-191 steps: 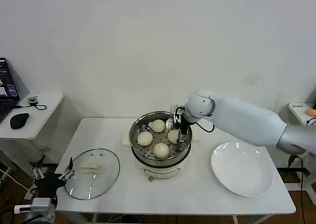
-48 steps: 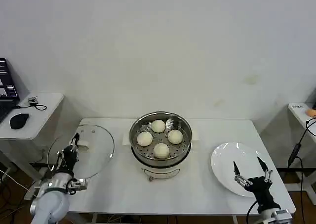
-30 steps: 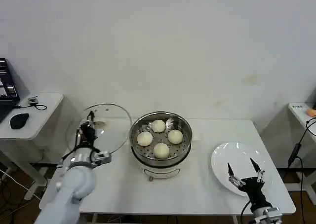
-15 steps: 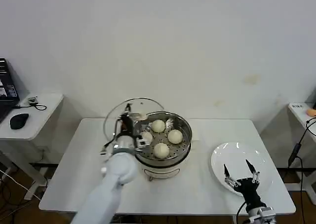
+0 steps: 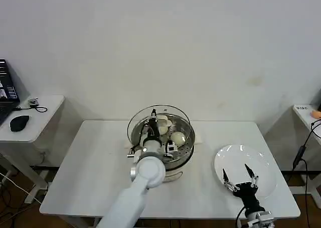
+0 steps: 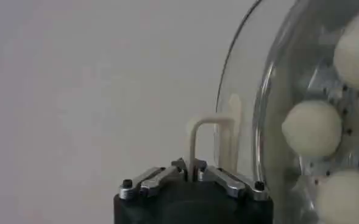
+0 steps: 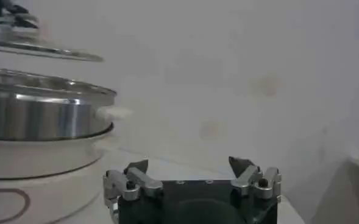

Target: Take steamed baozi put them in steamer then cover it.

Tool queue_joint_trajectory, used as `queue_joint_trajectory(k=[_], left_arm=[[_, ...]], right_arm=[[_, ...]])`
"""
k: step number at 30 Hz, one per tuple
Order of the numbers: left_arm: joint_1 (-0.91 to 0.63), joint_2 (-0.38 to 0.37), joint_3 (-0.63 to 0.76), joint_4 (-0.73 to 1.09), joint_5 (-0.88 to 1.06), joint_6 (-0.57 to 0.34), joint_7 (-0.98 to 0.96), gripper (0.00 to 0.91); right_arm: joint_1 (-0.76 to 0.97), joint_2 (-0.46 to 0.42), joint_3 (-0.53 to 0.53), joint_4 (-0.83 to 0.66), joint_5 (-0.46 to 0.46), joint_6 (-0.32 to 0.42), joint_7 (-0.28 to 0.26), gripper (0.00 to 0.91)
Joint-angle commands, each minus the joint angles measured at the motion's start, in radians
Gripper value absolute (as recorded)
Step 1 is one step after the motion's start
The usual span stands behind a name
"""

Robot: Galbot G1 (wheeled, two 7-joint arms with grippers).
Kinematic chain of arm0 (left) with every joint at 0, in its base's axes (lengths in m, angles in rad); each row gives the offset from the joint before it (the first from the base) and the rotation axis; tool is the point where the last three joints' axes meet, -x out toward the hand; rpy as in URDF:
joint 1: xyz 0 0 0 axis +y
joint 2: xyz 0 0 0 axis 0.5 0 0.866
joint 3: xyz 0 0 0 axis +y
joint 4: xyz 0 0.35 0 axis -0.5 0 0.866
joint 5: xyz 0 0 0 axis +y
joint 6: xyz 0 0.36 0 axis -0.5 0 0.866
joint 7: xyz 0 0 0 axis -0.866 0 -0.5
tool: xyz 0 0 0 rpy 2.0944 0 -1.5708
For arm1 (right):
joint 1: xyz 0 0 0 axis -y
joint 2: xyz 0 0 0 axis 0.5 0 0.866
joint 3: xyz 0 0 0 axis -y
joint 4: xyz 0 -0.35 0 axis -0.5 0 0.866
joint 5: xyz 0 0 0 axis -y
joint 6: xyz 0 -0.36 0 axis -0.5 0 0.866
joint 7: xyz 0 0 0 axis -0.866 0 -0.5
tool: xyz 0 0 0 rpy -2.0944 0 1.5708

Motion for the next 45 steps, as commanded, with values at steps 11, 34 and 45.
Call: queue_joint_trajectory(k=[11, 34, 45], left_arm=[[0.013, -0.034, 0.001, 0.044, 0.149, -0.033, 0.025, 0.0], [0.042, -0.051, 0.001, 0.044, 0.122, -0.04, 0.029, 0.0], [0.048, -0.053, 0.004, 0.046, 0.123, -0.045, 0.029, 0.0]], right_arm=[[0.003, 0.006, -0.018, -0.006, -0.019, 0.002, 0.0, 0.907], [0.004, 0.012, -0.032, -0.013, -0.031, 0.005, -0.001, 0.907], [0.002, 0.015, -0.034, -0.013, -0.034, 0.006, -0.001, 0.907]])
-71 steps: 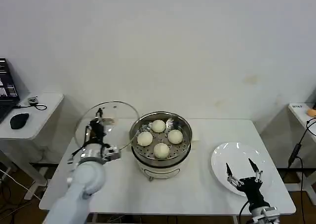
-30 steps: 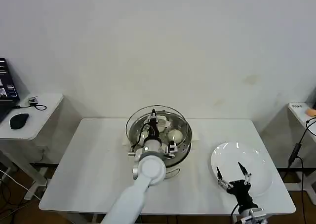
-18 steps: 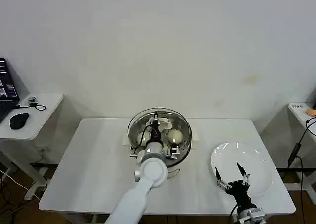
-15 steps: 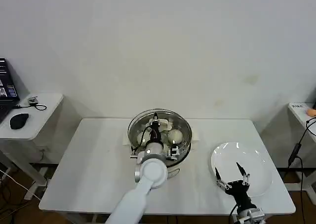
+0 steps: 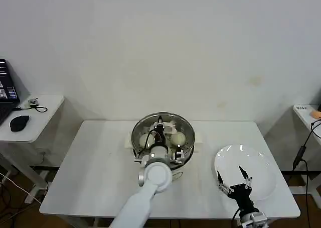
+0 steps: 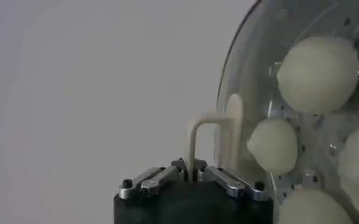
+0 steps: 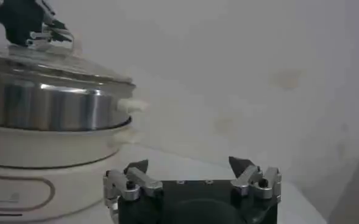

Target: Take steamed baozi put them in steamer then cover it.

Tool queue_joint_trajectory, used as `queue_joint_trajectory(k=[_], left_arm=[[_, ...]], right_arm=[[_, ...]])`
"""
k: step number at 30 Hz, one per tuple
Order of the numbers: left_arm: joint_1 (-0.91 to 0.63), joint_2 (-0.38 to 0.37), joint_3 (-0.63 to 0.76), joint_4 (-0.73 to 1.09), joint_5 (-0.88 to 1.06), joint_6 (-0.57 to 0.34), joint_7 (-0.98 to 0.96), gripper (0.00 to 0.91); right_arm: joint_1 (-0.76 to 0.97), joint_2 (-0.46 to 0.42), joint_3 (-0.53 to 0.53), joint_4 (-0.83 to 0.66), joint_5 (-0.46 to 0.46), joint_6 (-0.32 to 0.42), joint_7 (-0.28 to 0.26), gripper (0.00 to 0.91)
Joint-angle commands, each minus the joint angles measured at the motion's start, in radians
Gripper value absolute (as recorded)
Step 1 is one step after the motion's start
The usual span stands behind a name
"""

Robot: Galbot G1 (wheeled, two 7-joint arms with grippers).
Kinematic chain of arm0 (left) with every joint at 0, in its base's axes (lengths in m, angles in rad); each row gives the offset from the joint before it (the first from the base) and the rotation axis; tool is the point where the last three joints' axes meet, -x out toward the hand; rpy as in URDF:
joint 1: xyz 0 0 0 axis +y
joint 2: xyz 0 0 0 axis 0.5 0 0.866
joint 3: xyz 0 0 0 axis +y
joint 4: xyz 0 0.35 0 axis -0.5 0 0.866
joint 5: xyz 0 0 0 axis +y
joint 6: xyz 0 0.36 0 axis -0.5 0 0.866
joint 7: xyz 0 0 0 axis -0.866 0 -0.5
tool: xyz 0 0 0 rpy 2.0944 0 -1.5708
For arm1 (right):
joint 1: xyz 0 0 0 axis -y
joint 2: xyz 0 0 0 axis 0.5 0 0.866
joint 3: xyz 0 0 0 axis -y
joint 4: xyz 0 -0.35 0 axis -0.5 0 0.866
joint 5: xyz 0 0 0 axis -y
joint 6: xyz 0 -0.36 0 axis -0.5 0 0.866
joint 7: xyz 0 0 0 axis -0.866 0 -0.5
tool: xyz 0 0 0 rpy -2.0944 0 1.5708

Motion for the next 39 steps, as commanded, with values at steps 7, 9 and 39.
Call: queue_joint_trajectory(k=[7, 9, 39], left_arm=[[0.004, -0.004, 0.001, 0.0, -0.001, -0.004, 0.0, 0.0], [0.002, -0.004, 0.0, 0.002, -0.001, -0.004, -0.001, 0.0], [0.021, 0.049, 0.022, -0.1, -0.068, -0.001, 0.005, 0.907]], right_arm=[[-0.001, 0.004, -0.007, 0.001, -0.006, 0.001, 0.0, 0.907], [-0.001, 0.004, -0.006, 0.001, -0.006, 0.001, -0.001, 0.907], [-0.005, 0.008, -0.02, 0.005, -0.018, 0.002, -0.002, 0.907]])
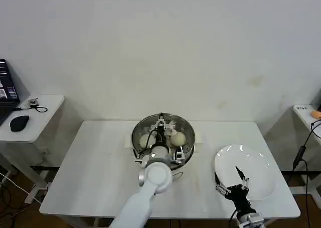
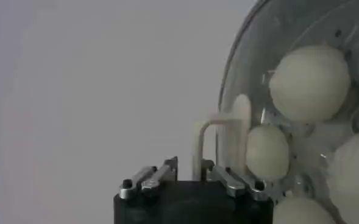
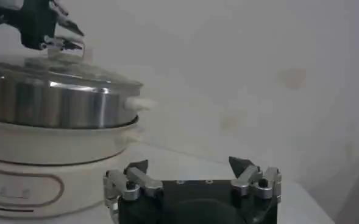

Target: Take steamed baozi put them in steamer then cover it.

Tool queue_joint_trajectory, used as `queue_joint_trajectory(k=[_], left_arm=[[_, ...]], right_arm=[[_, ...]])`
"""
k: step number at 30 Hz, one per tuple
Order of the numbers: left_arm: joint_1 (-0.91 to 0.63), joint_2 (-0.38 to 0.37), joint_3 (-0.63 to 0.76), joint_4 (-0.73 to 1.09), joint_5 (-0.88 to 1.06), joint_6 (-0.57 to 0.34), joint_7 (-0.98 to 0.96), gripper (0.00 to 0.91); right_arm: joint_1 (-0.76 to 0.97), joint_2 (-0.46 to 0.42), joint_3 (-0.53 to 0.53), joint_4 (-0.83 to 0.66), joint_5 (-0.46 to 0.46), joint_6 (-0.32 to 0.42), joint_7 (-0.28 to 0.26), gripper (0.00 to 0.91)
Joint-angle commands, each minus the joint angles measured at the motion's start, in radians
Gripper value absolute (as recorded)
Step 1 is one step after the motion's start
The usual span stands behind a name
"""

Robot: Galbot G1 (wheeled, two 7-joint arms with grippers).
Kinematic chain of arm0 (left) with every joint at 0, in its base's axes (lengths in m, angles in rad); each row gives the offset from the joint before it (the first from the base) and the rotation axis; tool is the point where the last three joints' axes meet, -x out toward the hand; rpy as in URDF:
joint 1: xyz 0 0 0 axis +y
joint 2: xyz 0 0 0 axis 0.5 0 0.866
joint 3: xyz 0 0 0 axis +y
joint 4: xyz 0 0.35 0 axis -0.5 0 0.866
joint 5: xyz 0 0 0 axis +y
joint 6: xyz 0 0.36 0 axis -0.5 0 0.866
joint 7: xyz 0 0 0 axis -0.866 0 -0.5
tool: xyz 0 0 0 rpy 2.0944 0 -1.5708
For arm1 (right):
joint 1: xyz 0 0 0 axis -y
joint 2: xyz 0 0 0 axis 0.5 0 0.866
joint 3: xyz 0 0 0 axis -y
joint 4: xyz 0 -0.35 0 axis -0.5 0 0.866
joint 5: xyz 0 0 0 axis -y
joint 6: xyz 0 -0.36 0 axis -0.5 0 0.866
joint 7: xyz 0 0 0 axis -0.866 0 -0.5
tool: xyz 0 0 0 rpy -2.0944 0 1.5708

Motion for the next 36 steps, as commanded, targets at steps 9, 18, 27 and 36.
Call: queue_joint_trajectory(k=[9, 18, 27, 36], left_arm=[[0.114, 0.132, 0.026, -0.236, -0.07, -0.005, 0.012, 0.907], [0.227, 0.222, -0.003, -0.411, -0.144, -0.028, -0.006, 0.907], [0.568, 0.386, -0.433, -0.631, -0.94, -0.148, -0.284, 0.907], [0.757, 0.309, -0.818, -0.337, -1.869, -0.489, -0.635, 0.907]], right_arm=[[-0.004, 0.003, -0.004, 0.007, -0.004, 0.0, 0.0, 0.907], [-0.009, 0.005, -0.005, 0.006, -0.009, 0.001, 0.001, 0.907], [-0.032, -0.021, -0.022, 0.029, 0.022, -0.036, 0.011, 0.907], [-0.091, -0.06, -0.057, 0.083, 0.043, -0.056, 0.012, 0.907]])
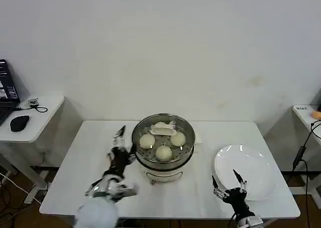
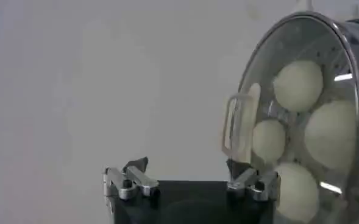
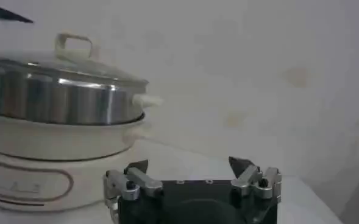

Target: Take steamed baozi put them in steamer then cover it.

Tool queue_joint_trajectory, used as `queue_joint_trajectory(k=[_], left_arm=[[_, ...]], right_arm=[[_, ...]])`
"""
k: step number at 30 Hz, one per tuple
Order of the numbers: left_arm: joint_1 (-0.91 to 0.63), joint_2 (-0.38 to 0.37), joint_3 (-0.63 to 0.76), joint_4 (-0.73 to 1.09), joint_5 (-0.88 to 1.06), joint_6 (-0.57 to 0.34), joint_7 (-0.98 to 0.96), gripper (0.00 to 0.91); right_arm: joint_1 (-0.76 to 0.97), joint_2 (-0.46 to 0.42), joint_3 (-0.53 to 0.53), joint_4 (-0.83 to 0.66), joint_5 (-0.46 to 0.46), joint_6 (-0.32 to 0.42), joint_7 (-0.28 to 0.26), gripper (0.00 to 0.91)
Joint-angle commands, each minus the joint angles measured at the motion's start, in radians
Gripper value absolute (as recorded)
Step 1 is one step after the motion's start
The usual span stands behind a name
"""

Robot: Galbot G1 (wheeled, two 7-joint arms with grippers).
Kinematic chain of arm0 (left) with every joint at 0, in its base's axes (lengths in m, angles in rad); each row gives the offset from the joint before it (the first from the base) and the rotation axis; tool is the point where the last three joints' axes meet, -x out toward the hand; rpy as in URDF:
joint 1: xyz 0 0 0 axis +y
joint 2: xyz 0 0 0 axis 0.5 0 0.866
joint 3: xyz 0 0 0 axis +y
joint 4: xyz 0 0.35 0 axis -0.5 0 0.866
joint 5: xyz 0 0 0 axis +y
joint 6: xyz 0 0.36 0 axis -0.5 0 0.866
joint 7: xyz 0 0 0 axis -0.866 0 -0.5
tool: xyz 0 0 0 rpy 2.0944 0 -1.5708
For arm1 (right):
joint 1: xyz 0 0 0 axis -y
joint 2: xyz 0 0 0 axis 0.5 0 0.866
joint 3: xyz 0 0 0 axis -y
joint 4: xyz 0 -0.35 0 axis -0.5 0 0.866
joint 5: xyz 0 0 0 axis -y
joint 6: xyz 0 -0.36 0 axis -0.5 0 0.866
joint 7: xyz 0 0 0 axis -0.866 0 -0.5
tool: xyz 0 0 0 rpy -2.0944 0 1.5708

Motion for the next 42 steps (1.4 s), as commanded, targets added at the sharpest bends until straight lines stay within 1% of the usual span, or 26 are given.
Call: queue_joint_trajectory(k=[1, 2, 3, 5, 7, 9, 12, 16, 22, 27, 33, 37, 40, 41, 42], left_arm=[[0.305, -0.001, -0.493, 0.153, -1.229, -0.355, -0.409, 0.907], [0.317, -0.011, -0.498, 0.168, -1.232, -0.405, -0.415, 0.907], [0.329, -0.018, -0.501, 0.169, -1.241, -0.428, -0.414, 0.907], [0.349, -0.035, -0.502, 0.153, -1.263, -0.434, -0.405, 0.907], [0.362, -0.056, -0.505, 0.135, -1.251, -0.421, -0.399, 0.907], [0.39, -0.065, -0.5, 0.123, -1.244, -0.426, -0.399, 0.907], [0.43, -0.068, -0.486, 0.126, -1.216, -0.446, -0.394, 0.907], [0.462, -0.071, -0.457, 0.13, -1.175, -0.444, -0.383, 0.907], [0.494, -0.074, -0.431, 0.121, -1.117, -0.438, -0.339, 0.907], [0.49, -0.083, -0.426, 0.125, -1.091, -0.456, -0.305, 0.907], [0.498, -0.096, -0.423, 0.105, -1.056, -0.449, -0.294, 0.907], [0.503, -0.107, -0.41, 0.11, -1.04, -0.444, -0.295, 0.907], [0.505, -0.109, -0.405, 0.111, -1.022, -0.441, -0.287, 0.907], [0.503, -0.109, -0.404, 0.112, -1.013, -0.437, -0.281, 0.907], [0.501, -0.11, -0.402, 0.112, -1.011, -0.435, -0.282, 0.907]], right_arm=[[-0.049, -0.035, -0.027, 0.045, 0.017, -0.019, 0.0, 0.907], [-0.054, -0.036, -0.028, 0.047, 0.017, -0.017, 0.0, 0.907], [-0.059, -0.037, -0.026, 0.048, 0.016, -0.013, 0.0, 0.907], [-0.071, -0.042, -0.021, 0.053, 0.016, -0.012, -0.001, 0.907], [-0.086, -0.046, -0.015, 0.065, 0.021, -0.015, -0.002, 0.907], [-0.104, -0.052, -0.008, 0.079, 0.032, -0.025, -0.004, 0.907], [-0.122, -0.061, -0.003, 0.095, 0.053, -0.04, -0.005, 0.907], [-0.137, -0.068, 0.001, 0.119, 0.082, -0.065, 0.001, 0.907], [-0.147, -0.07, 0.0, 0.128, 0.082, -0.077, 0.006, 0.907], [-0.143, -0.068, -0.003, 0.128, 0.08, -0.075, 0.005, 0.907], [-0.14, -0.065, -0.013, 0.131, 0.078, -0.078, 0.004, 0.907], [-0.141, -0.065, -0.026, 0.132, 0.09, -0.095, 0.011, 0.907], [-0.137, -0.066, -0.03, 0.136, 0.123, -0.107, 0.028, 0.907], [-0.136, -0.069, -0.032, 0.141, 0.14, -0.127, 0.033, 0.907], [-0.136, -0.071, -0.035, 0.143, 0.144, -0.128, 0.033, 0.907]])
